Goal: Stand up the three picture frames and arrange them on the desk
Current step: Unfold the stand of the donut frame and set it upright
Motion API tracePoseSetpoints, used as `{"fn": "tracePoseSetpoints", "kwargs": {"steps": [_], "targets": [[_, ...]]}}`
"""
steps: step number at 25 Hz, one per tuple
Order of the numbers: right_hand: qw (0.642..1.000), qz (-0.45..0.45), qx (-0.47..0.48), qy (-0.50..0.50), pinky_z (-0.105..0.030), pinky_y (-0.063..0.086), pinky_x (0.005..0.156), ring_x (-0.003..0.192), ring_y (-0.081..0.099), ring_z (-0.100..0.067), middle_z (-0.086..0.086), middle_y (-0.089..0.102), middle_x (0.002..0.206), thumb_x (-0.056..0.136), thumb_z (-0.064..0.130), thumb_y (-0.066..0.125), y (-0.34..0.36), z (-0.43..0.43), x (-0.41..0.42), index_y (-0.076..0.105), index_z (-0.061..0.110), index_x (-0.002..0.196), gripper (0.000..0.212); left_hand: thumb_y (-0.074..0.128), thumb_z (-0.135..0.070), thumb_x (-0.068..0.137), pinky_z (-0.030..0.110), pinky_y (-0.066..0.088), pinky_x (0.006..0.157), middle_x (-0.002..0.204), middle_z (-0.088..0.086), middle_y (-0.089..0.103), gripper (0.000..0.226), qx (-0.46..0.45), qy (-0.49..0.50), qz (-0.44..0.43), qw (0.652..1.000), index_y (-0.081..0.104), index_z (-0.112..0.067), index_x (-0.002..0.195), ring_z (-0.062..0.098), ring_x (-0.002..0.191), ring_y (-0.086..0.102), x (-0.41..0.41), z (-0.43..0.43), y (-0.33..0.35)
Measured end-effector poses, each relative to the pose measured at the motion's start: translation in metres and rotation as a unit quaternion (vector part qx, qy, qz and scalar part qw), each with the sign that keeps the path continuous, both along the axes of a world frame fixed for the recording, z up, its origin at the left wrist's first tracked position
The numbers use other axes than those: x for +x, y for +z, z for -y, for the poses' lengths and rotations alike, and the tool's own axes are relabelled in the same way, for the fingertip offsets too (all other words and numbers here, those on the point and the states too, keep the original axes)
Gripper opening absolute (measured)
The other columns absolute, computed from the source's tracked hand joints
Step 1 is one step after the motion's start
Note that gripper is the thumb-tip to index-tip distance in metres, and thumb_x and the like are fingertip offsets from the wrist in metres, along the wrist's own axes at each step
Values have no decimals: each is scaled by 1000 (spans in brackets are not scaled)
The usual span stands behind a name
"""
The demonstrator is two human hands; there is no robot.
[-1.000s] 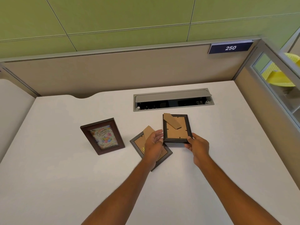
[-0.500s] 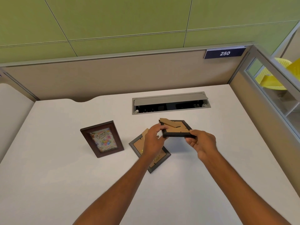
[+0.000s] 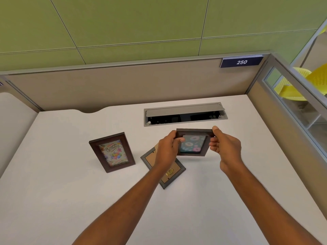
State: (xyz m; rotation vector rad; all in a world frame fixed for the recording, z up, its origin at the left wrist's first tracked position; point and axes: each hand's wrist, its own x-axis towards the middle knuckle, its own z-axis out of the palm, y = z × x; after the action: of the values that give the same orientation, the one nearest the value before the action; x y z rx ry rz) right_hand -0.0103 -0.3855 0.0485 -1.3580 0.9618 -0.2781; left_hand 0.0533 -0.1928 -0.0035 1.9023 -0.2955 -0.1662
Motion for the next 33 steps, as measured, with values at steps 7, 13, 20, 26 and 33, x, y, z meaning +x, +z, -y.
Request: {"fn": "tracePoseSetpoints", "kwargs": {"steps": [7,13,20,26,33], "targets": [[987,13,-91,129,-33,52,86,105,72,-17,3,79,109,104,68,50,-9,1,0,72,28,105,46,57,-30,113,17,64,74,118,-4,77,29,-3,-8,-61,998,65,-13,134,15,106,74,4,-6,3],[981,-34,4,192,-39,60,93,104,79,-20,2,83,113,86,88,29,-30,5,-6,76,37,109,74,57,-34,112,49,68,94,124,-1,77,31,-17,-28,-119,992,63,-19,138,23,116,77,2,-3,9],[980,-35,-4,194,-29,61,78,95,83,-12,14,86,99,85,91,35,-41,16,-14,77,39,107,70,55,-33,113,41,68,92,127,-1,76,32,-13,-39,-120,992,61,-18,141,19,114,75,-2,-2,7],[983,-17,39,177,-44,61,101,114,78,-22,1,82,122,89,84,41,-54,26,-23,74,31,125,71,55,-33,113,35,68,91,137,1,74,33,-34,-70,-158,984,56,-23,144,18,118,76,-6,9,0],[989,9,81,127,-42,60,97,113,80,-21,-1,83,123,98,76,47,-79,39,-41,75,30,129,62,66,-17,107,21,65,82,126,-5,74,36,-23,-77,-178,981,58,-25,140,12,114,73,-19,29,-16]]}}
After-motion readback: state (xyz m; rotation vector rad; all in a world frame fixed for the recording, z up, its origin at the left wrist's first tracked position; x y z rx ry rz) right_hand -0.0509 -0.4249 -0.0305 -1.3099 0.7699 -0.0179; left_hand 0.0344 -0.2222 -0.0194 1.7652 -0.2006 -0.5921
